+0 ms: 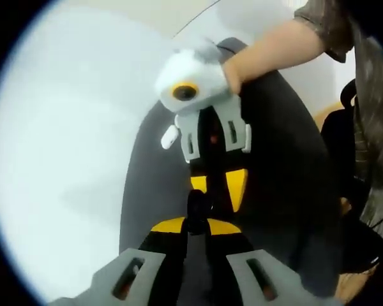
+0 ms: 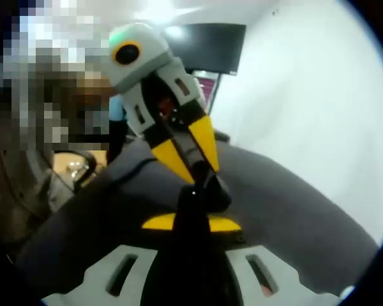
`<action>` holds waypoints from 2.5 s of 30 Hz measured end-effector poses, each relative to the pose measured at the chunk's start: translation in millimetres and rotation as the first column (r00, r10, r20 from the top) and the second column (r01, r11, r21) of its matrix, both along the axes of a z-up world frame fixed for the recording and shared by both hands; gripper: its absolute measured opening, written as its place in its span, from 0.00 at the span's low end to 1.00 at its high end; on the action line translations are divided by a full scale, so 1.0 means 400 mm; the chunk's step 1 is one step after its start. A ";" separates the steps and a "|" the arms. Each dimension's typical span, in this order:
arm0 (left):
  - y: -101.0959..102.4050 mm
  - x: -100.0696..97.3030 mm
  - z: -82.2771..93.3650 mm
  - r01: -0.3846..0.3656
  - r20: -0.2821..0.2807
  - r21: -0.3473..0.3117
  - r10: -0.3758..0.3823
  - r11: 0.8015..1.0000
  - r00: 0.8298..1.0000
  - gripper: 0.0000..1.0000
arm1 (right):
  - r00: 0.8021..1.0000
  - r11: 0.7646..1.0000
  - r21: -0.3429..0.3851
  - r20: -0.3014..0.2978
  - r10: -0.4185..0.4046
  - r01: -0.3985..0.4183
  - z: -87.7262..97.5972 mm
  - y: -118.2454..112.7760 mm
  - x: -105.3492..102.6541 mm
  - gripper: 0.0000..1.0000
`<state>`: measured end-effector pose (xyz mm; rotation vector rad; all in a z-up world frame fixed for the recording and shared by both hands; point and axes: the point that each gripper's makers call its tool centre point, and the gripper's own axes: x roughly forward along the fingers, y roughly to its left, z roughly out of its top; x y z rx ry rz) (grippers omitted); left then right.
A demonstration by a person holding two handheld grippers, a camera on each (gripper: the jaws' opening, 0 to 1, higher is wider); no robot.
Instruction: Pick up three earphones and place each one into its charging case using tactile feedback, ensure that each earphone is properly inserted and securely positioned inside the case.
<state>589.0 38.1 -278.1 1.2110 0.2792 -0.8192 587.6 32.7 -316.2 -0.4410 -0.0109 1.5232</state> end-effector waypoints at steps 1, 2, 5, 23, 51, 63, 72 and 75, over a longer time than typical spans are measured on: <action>0.001 -0.001 0.002 0.002 -0.004 -0.004 -0.002 1.000 1.000 0.09 | 1.000 1.000 0.000 0.001 0.000 0.000 0.000 0.000 0.000 0.18; 0.002 -0.003 0.002 0.013 -0.007 -0.003 -0.013 1.000 1.000 0.09 | 1.000 1.000 0.000 0.001 -0.001 0.001 0.000 0.000 0.000 0.18; 0.007 -0.004 -0.004 0.053 -0.007 0.035 -0.053 0.998 0.999 0.09 | 1.000 1.000 -0.001 0.001 -0.001 0.001 0.000 0.001 -0.001 0.18; -0.007 0.001 -0.006 0.095 0.016 0.081 -0.096 0.992 0.995 0.09 | 1.000 1.000 -0.002 -0.002 -0.004 0.004 0.001 0.000 0.001 0.18; -0.001 -0.002 -0.014 0.239 0.019 0.257 -0.252 0.936 0.967 0.09 | 1.000 1.000 0.000 0.010 -0.002 0.002 0.002 -0.002 -0.004 0.18; -0.006 0.001 -0.011 0.097 -0.024 0.149 -0.094 0.984 0.995 0.09 | 1.000 1.000 -0.001 0.004 -0.003 0.003 0.001 -0.003 -0.006 0.18; -0.002 0.000 -0.013 0.083 -0.038 0.137 -0.078 0.987 0.996 0.12 | 1.000 1.000 0.000 0.001 -0.002 0.002 0.001 -0.002 -0.004 0.18; 0.001 -0.002 -0.010 0.082 -0.034 0.137 -0.078 0.987 0.996 0.13 | 1.000 1.000 0.000 0.000 -0.002 0.002 0.001 -0.002 -0.004 0.18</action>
